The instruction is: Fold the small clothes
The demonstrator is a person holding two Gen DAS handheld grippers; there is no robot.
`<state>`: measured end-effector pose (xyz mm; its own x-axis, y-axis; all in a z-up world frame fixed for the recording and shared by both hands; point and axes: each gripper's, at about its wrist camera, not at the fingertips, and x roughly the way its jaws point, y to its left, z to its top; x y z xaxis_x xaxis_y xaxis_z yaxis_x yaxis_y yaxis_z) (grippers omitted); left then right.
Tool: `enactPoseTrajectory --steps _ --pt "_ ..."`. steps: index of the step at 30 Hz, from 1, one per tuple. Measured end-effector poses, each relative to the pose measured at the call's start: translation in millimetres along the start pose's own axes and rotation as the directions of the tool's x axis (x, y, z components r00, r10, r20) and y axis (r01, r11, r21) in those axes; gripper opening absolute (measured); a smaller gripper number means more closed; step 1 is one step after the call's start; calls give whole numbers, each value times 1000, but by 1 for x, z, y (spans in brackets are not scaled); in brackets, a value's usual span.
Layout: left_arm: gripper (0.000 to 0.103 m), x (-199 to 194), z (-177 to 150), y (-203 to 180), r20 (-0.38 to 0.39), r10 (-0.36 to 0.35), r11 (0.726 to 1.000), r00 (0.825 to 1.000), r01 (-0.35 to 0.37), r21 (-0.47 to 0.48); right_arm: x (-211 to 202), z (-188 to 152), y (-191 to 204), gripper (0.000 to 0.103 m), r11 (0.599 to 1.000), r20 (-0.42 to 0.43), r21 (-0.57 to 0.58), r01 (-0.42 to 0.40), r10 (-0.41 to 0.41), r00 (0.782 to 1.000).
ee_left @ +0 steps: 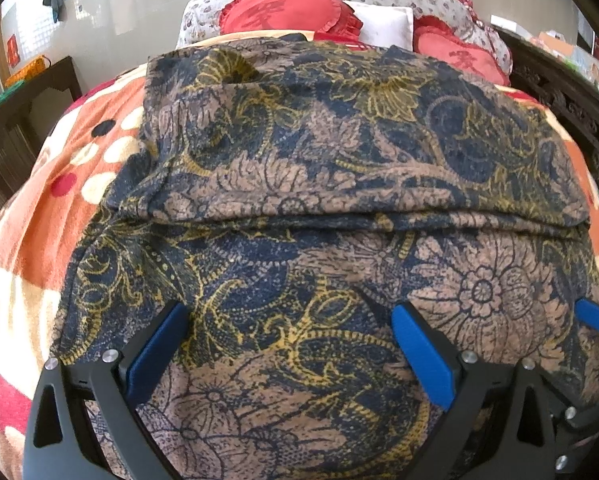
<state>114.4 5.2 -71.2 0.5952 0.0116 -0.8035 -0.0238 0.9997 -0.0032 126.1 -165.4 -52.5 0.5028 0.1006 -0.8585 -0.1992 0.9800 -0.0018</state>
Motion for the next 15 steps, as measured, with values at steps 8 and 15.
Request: enactPoseTrajectory --steps 8,15 --pt "103 0 -3 -4 0 6 1000 1000 -6 3 1 -2 1 103 1000 17 4 7 -7 1000" --pt "103 1 -1 -3 -2 3 1000 1000 -3 1 2 -2 3 103 1000 18 3 15 -15 1000"
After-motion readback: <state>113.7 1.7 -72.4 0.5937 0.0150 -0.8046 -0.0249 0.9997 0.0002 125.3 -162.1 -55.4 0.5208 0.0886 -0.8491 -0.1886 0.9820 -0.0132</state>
